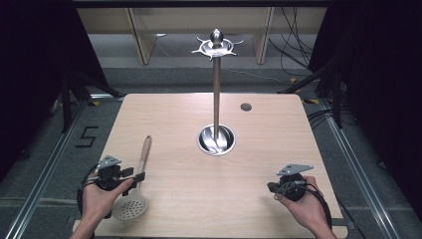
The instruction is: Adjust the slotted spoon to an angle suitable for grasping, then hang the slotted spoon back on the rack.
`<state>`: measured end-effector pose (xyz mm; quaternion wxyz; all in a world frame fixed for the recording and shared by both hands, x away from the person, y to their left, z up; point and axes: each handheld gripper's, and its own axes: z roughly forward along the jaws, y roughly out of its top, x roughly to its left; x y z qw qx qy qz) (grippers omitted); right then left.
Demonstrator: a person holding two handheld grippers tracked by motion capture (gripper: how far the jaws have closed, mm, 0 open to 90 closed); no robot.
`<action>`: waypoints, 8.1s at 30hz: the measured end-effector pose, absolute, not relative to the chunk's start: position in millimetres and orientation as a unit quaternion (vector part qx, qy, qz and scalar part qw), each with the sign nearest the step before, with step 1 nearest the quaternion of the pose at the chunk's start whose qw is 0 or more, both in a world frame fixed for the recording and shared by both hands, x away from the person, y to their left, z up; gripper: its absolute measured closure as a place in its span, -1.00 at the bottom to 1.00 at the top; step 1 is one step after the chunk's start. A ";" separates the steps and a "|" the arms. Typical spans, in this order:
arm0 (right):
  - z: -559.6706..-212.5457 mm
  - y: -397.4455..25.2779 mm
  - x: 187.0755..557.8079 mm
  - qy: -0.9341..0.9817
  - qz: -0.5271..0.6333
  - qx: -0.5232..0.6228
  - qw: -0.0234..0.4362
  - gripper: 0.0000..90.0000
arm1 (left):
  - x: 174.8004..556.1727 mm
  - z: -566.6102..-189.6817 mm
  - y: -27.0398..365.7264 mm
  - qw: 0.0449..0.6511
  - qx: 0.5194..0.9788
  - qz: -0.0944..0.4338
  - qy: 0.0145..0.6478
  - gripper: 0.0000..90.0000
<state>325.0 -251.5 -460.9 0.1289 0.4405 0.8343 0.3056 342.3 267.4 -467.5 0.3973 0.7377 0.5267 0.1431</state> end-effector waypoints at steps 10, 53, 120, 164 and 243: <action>-457.7 -262.3 325.2 0.829 0.290 0.466 0.106 1.00 | 346.8 -460.1 284.9 0.295 0.753 0.126 0.575 0.90; -460.6 -248.9 328.4 0.838 0.291 0.452 0.092 0.78 | 314.2 -461.4 274.9 0.097 0.843 0.073 0.524 0.99; -461.6 -261.0 333.5 0.818 0.332 0.461 0.090 0.39 | 365.4 -431.5 258.8 0.291 0.790 0.143 0.520 -0.13; -461.3 -262.1 326.7 0.821 0.307 0.469 0.107 0.38 | 471.9 -483.3 228.4 0.124 0.789 0.067 0.598 0.36; -460.0 -260.3 325.4 0.825 0.319 0.448 0.133 0.34 | 347.8 -330.8 189.6 0.573 0.690 0.275 0.347 0.64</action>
